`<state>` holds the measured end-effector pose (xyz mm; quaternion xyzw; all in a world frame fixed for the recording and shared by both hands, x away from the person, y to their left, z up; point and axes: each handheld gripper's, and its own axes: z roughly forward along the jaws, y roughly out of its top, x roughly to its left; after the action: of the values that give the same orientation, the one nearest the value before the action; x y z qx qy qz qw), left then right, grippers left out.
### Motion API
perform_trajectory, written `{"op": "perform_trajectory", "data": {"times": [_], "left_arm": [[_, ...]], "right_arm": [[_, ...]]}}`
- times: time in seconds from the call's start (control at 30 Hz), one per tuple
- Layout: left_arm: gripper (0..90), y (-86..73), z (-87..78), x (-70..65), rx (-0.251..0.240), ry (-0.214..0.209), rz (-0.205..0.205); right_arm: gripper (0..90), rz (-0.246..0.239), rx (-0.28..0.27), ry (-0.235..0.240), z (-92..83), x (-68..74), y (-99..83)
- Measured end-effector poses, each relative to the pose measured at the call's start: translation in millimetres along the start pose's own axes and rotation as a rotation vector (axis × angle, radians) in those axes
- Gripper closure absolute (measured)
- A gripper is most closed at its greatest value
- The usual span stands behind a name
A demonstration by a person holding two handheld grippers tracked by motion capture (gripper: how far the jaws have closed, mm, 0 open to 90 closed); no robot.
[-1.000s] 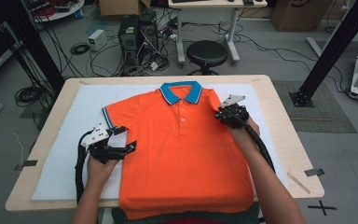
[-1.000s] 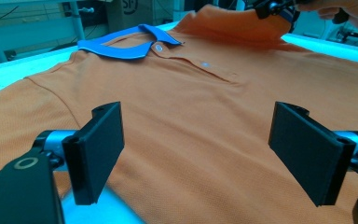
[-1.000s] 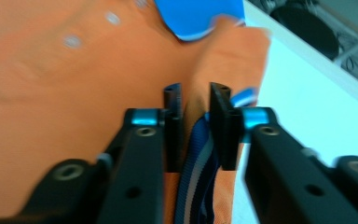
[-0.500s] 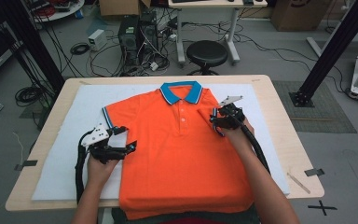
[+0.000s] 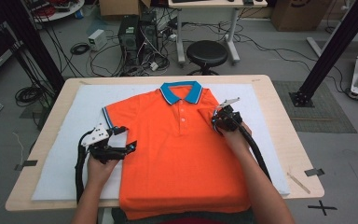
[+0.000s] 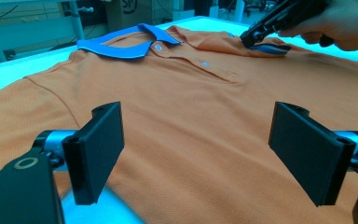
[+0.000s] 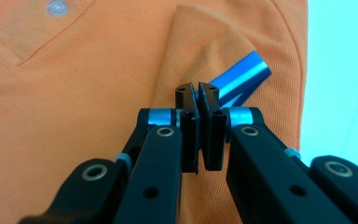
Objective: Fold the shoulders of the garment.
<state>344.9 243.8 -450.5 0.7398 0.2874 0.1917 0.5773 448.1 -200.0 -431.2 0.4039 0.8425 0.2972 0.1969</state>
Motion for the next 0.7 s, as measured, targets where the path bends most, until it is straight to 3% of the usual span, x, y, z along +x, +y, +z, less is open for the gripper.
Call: {"op": "perform_trajectory", "data": {"times": [0.13, 0.37, 0.6, 0.7], "left_arm": [[18.2, 0.0, 0.0, 0.1, -0.001, 0.000, -0.002], [18.2, 0.1, 0.2, -0.1, 0.001, 0.001, 0.000], [18.2, 0.0, 0.3, -0.2, 0.002, 0.000, 0.000], [18.2, 0.0, 0.3, -0.2, 0.001, 0.001, 0.000]], "right_arm": [[88.4, -0.044, -0.020, -0.021, -7.0, 4.8, 1.1], [88.3, -0.069, -0.054, -0.023, -15.2, 8.9, 3.0], [88.3, -0.159, -0.081, -0.033, -21.1, 32.2, 8.5], [87.9, -0.207, -0.090, -0.012, -22.9, 46.5, 10.8]]}}
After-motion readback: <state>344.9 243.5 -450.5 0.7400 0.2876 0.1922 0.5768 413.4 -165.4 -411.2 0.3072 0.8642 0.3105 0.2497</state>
